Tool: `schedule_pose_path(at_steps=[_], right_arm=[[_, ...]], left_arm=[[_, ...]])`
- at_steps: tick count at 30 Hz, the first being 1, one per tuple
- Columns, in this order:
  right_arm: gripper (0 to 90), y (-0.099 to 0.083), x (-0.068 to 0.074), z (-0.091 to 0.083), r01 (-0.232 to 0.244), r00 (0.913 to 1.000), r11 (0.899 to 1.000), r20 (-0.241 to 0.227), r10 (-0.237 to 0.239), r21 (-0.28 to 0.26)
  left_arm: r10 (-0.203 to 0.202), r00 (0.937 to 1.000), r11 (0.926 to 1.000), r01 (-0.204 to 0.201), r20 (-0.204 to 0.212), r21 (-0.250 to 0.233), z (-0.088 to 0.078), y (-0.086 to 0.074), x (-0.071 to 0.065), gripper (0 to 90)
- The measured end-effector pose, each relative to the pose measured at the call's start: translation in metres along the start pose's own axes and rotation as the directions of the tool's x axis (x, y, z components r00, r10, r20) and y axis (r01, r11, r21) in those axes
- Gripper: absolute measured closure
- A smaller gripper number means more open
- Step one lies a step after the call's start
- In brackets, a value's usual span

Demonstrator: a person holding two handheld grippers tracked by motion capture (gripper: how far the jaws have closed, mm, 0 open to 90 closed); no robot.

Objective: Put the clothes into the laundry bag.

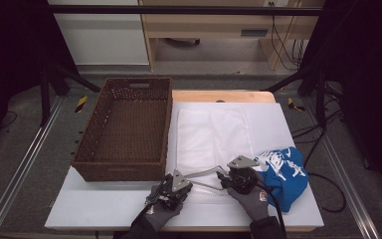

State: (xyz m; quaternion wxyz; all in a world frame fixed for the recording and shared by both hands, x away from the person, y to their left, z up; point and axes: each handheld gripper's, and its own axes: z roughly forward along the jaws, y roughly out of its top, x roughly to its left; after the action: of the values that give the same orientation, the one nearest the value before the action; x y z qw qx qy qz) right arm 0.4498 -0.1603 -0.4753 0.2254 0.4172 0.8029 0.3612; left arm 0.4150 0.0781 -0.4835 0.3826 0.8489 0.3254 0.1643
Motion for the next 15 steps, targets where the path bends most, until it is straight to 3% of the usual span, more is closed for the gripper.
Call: schedule_pose_path(at_steps=[9,15], right_arm=[[86.9,-0.007,-0.002,0.008,-0.034,0.9992,0.999,0.021,0.033,0.02],[89.1,-0.001,-0.007,-0.003,-0.053,0.9985,0.998,0.009,0.054,-0.034]], left_arm=[[0.005,1.0,0.9999,-0.005,-0.006,0.009,0.001,0.0,-0.001,89.9],[0.001,1.0,1.0,-0.001,0.0,0.006,0.001,0.0,0.0,89.9]])
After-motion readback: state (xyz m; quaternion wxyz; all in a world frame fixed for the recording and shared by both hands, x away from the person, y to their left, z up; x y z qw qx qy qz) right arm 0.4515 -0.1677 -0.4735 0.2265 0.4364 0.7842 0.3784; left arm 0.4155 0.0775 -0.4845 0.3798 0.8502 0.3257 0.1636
